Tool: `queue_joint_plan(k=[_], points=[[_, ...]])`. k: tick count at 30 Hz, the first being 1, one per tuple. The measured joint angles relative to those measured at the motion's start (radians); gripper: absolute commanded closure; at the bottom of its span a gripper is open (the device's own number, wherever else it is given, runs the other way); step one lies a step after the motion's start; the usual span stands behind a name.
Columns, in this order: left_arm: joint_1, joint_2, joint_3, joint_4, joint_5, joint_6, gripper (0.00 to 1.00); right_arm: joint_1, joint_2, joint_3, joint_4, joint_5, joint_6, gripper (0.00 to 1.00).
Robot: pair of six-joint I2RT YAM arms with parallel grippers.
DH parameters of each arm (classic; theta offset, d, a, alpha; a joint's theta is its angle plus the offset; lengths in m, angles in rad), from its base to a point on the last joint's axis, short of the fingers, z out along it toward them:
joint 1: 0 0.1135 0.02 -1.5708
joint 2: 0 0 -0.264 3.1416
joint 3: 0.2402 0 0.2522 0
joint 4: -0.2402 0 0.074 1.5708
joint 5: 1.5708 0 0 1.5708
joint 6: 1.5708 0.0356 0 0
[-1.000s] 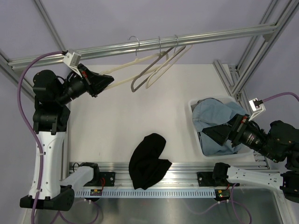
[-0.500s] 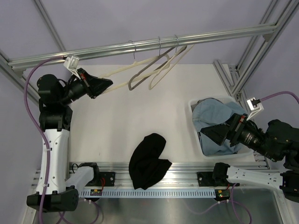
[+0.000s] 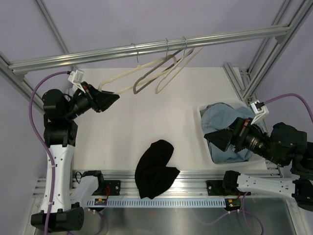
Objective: Remove the skirt from the hanger
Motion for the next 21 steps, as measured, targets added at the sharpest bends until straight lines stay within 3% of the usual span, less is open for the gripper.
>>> queue_joint_plan(k=[3, 5, 9, 21], points=[[0.000, -0.013, -0.001, -0.025, -0.015, 0.006, 0.28, 0.000, 0.012, -0.010, 0.001, 0.000, 0.000, 0.01], [0.000, -0.024, -0.002, -0.037, -0.023, 0.004, 0.22, 0.000, 0.014, -0.029, 0.005, 0.000, 0.000, 0.01], [0.000, -0.042, -0.002, -0.072, -0.044, 0.007, 0.01, 0.000, 0.014, -0.085, 0.010, 0.000, 0.001, 0.01], [0.000, -0.112, 0.001, -0.283, -0.225, 0.006, 0.01, 0.000, 0.054, -0.197, 0.012, -0.002, 0.001, 0.00]])
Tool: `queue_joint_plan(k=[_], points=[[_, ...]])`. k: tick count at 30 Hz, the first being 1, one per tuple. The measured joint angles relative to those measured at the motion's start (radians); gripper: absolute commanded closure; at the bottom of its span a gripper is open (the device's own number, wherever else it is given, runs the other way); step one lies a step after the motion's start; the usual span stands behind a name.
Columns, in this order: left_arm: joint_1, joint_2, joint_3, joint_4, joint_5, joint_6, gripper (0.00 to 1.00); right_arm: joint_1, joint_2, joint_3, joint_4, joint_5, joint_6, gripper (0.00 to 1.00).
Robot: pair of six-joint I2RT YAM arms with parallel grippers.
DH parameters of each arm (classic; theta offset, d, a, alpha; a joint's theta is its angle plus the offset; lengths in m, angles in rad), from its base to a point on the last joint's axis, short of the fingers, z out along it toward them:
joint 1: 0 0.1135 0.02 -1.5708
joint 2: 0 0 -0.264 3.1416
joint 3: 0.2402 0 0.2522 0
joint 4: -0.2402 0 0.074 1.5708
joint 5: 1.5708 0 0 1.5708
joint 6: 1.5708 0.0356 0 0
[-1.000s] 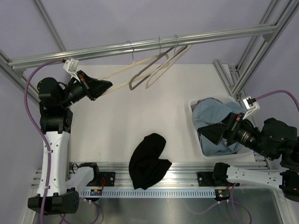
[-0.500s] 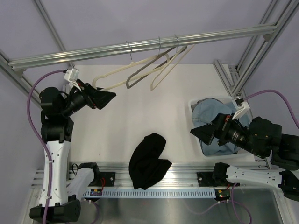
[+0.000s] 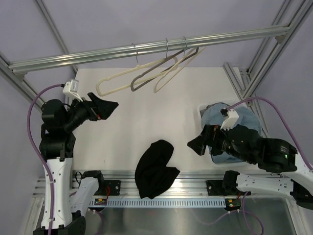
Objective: Remove the skirt from the hanger
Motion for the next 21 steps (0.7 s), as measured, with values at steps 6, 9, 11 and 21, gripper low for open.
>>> queue_joint_plan(k=[6, 9, 11, 21], points=[[0.000, -0.072, 0.000, -0.100, -0.098, -0.011, 0.01, 0.000, 0.072, -0.098, 0.044, -0.034, 0.000, 0.00], [0.000, -0.105, 0.002, -0.150, -0.137, -0.018, 0.01, 0.000, 0.112, -0.138, 0.069, -0.065, 0.000, 0.01], [0.000, -0.128, 0.000, -0.180, -0.152, -0.030, 0.01, 0.000, 0.147, -0.166, 0.095, -0.089, 0.001, 0.00], [0.000, -0.259, -0.211, -0.187, -0.140, -0.143, 0.01, 0.009, 0.415, -0.269, 0.296, -0.264, 0.013, 0.00]])
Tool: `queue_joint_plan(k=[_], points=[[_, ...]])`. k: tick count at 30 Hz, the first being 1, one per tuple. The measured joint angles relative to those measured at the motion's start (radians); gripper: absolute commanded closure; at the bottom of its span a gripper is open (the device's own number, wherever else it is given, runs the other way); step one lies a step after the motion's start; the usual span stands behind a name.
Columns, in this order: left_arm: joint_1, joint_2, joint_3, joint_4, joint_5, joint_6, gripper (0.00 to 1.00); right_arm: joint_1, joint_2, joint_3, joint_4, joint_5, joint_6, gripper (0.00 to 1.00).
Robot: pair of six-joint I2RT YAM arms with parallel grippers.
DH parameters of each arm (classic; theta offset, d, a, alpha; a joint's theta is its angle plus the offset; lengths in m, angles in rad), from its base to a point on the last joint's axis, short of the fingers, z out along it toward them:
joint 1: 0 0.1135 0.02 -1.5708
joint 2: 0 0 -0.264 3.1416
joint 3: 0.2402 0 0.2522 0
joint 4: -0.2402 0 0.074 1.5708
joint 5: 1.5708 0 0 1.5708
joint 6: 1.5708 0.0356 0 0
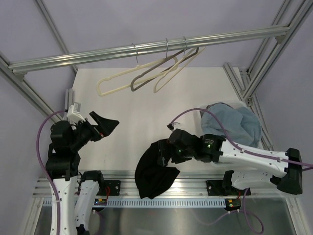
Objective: Remove the skirt from the hanger
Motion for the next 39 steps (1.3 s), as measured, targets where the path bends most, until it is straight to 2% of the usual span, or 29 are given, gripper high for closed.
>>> queue_joint_plan(k=[8, 19, 29, 31, 33, 34, 37, 38, 39], points=[[0.000, -0.009, -0.081, 0.007, 0.030, -0.047, 0.01, 0.080, 0.235, 0.063, 0.109, -0.033, 0.005, 0.01], [0.000, -0.008, -0.081, 0.029, 0.051, -0.051, 0.01, 0.175, 0.600, 0.254, 0.026, 0.066, 0.035, 0.01], [0.000, -0.009, -0.089, 0.035, 0.058, -0.052, 0.01, 0.193, 0.740, 0.269, -0.031, 0.109, 0.056, 0.02], [0.000, -0.009, -0.097, 0.039, 0.059, -0.052, 0.01, 0.196, 0.742, 0.278, -0.040, 0.120, 0.059, 0.08], [0.000, -0.009, -0.106, 0.039, 0.059, -0.052, 0.01, 0.201, 0.742, 0.278, -0.041, 0.129, 0.060, 0.22], [0.000, -0.009, -0.109, 0.038, 0.059, -0.053, 0.01, 0.201, 0.742, 0.278, -0.041, 0.131, 0.063, 0.33], [0.000, -0.009, -0.116, 0.040, 0.061, -0.059, 0.01, 0.205, 0.742, 0.278, -0.042, 0.140, 0.067, 0.51], [0.000, -0.010, -0.118, 0.042, 0.062, -0.062, 0.01, 0.205, 0.742, 0.278, -0.042, 0.144, 0.068, 0.65], [0.000, -0.010, -0.119, 0.043, 0.063, -0.064, 0.01, 0.205, 0.742, 0.278, -0.044, 0.152, 0.064, 0.71]])
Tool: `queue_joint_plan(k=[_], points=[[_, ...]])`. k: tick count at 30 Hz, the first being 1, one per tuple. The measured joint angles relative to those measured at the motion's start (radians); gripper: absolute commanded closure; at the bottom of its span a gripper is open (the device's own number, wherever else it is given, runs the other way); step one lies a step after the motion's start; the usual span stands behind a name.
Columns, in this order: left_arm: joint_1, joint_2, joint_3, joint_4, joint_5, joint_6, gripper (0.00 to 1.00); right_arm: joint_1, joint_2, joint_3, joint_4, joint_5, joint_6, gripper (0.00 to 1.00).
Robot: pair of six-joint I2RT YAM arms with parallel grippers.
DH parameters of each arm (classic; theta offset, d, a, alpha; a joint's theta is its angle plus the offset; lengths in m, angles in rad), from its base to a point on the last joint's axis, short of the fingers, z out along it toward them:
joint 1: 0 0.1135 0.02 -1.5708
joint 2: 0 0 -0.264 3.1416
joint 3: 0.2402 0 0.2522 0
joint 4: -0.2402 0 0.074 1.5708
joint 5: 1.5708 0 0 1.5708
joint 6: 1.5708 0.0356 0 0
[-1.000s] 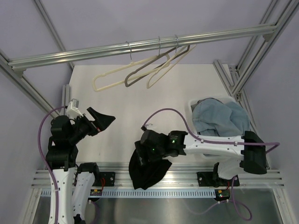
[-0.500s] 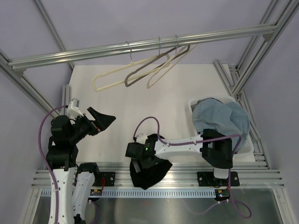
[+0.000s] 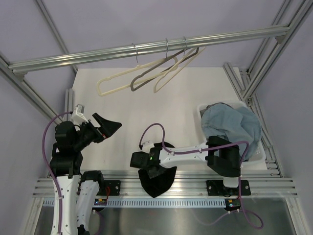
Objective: Remove the skirt from the hanger
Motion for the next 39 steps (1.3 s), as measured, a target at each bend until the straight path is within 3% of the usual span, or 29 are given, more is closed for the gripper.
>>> queue_joint_plan(k=[2, 6, 10, 14, 22, 29, 33, 35, 39], points=[[0.000, 0.001, 0.000, 0.001, 0.001, -0.005, 0.01, 0.000, -0.001, 0.000, -0.007, 0.012, 0.000, 0.85], [0.000, 0.019, 0.000, 0.005, 0.010, -0.003, 0.01, 0.000, -0.014, 0.000, -0.034, 0.045, -0.003, 1.00], [-0.001, 0.076, 0.000, 0.011, 0.027, 0.007, 0.01, -0.013, -0.092, 0.000, -0.078, 0.093, -0.018, 1.00], [-0.002, 0.087, -0.002, 0.014, 0.031, 0.009, 0.01, -0.099, -0.243, 0.000, -0.129, 0.149, -0.045, 1.00], [-0.006, 0.085, -0.005, 0.015, 0.038, 0.025, 0.01, -0.447, -0.705, 0.096, -0.264, 0.311, -0.162, 1.00], [-0.010, 0.109, -0.005, 0.014, 0.040, 0.044, 0.01, -0.709, -0.869, 0.272, -0.373, 0.463, -0.277, 1.00], [-0.013, 0.131, -0.005, 0.009, 0.042, 0.055, 0.01, -0.903, -0.883, 0.171, -0.376, 0.455, -0.353, 0.98], [-0.014, 0.142, -0.003, -0.003, 0.043, 0.065, 0.01, -1.014, -0.885, 0.088, -0.366, 0.413, -0.377, 0.93], [-0.018, 0.146, 0.002, -0.021, 0.045, 0.074, 0.01, -1.110, -0.904, -0.147, -0.296, 0.242, -0.372, 0.75]])
